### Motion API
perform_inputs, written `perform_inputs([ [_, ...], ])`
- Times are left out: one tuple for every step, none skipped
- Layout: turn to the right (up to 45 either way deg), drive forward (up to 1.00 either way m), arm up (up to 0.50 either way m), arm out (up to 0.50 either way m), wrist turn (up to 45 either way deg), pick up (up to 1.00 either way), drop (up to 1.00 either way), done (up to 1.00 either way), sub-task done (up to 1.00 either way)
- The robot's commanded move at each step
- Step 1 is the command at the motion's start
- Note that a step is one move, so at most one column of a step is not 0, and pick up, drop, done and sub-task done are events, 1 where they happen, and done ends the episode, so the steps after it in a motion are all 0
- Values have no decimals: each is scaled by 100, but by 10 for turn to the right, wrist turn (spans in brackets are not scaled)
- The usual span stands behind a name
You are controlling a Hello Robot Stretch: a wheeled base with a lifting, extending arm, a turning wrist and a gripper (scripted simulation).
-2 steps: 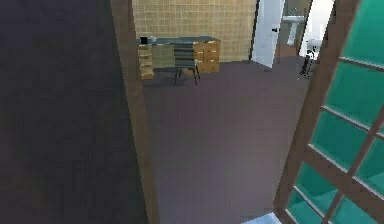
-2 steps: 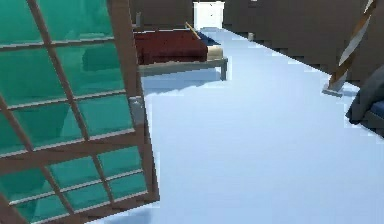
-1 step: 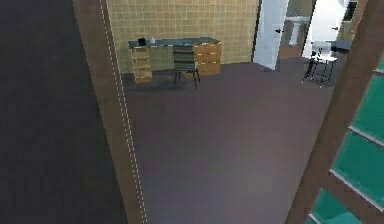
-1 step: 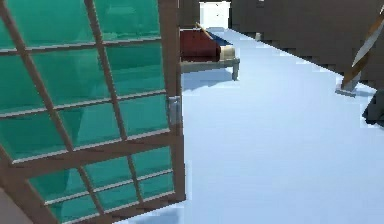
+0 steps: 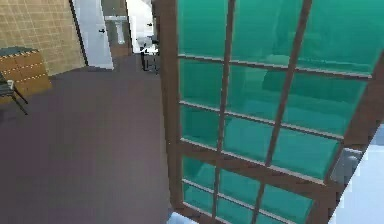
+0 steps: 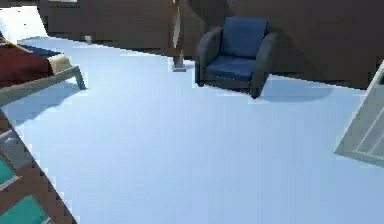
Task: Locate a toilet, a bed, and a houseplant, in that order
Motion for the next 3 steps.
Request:
perform_inputs([
  [450, 0, 0, 0, 0, 0, 0, 0, 0],
  [450, 0, 0, 0, 0, 0, 0, 0, 0],
  [240, 0, 0, 0, 0, 0, 0, 0, 0],
])
